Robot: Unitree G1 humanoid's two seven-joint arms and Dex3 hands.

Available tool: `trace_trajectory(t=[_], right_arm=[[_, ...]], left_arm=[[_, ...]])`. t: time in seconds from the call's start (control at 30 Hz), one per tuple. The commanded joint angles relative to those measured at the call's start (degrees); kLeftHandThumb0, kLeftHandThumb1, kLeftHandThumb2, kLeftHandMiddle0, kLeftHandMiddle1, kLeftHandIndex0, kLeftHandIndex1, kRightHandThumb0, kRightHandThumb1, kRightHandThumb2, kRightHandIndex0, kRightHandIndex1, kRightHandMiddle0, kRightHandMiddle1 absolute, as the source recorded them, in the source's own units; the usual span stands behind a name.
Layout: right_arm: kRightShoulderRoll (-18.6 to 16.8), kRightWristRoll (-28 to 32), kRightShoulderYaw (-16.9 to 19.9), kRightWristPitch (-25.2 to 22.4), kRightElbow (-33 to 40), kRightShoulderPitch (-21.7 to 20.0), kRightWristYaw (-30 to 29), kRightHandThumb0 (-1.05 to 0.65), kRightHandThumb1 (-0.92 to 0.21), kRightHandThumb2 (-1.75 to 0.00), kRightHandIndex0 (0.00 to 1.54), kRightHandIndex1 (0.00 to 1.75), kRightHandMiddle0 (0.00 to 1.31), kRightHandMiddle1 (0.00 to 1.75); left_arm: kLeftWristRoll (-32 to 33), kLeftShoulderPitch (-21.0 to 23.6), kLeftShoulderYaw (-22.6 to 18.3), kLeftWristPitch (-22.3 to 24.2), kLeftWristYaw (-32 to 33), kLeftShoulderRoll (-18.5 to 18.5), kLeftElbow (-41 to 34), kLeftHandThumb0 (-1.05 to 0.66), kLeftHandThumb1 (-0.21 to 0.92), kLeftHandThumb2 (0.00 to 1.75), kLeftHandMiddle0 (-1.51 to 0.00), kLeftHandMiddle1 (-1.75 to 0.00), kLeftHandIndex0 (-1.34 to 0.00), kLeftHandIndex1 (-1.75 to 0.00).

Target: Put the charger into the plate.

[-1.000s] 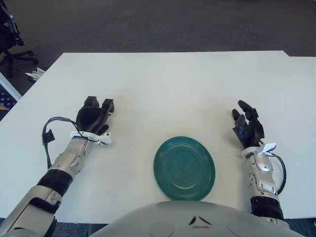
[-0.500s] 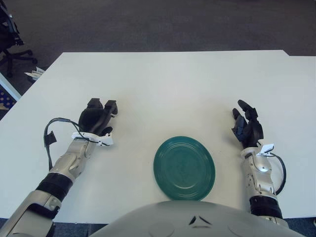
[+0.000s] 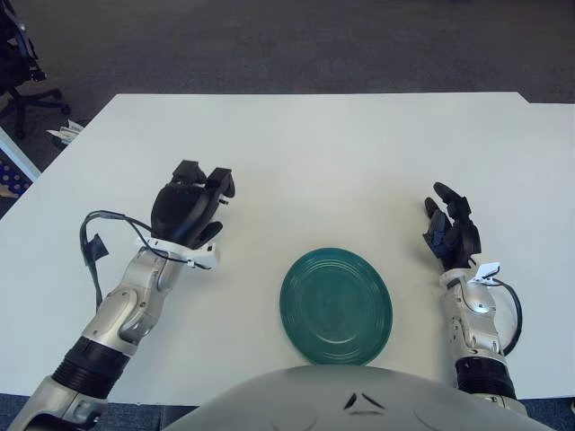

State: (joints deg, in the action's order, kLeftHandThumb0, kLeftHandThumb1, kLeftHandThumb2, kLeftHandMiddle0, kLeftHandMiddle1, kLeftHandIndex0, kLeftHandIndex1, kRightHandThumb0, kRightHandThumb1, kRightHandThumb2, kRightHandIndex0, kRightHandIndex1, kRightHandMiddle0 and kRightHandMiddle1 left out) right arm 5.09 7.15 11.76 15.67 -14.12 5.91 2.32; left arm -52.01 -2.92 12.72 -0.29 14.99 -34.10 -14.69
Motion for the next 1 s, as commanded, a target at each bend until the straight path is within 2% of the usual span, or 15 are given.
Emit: trace_trajectory(t=[0.0,0.47,0.77,0.97], right_arm=[[-0.51,-0.56,-0.38,-3.44,-2.98,2.99,-0.2,-0.82,-0.92,-0.79,0.3,0.0,0.0,0.69],[-0.33,0.08,-0.51,-4.18,-2.04,3.48,0.55,-0.82,-0.92,-0.79,0.29,0.0,0.0,0.68],[-0.53,-0.42,-0.79,-3.46,-2.56,3.44,0.42,-0.82,-0.92,-0.8,0.28,0.0,0.0,0.67],[-0.51,-0.31,-1.1,-4.05,-2.05,3.8,0.67,-0.82,-0.92,-0.81,0.29,0.0,0.0,0.67]], left_arm=[[-1.35,0.3,-0.85,-0.64,-0.81,0.34,-1.78,0.0,-0.02,1.7,-0.85,-1.75,-0.65,-1.75],[-3.99,0.08,0.63,-3.83,-2.97,3.42,-4.49,0.0,-0.04,1.7,-0.88,-1.69,-0.66,-1.75],[-8.65,-1.28,6.04,-4.43,-7.4,7.04,-7.79,0.0,-0.04,1.71,-0.88,-1.7,-0.66,-1.75],[-13.38,-4.11,12.49,-4.27,-10.08,11.6,-11.72,0.0,-0.04,1.7,-0.88,-1.7,-0.66,-1.75]])
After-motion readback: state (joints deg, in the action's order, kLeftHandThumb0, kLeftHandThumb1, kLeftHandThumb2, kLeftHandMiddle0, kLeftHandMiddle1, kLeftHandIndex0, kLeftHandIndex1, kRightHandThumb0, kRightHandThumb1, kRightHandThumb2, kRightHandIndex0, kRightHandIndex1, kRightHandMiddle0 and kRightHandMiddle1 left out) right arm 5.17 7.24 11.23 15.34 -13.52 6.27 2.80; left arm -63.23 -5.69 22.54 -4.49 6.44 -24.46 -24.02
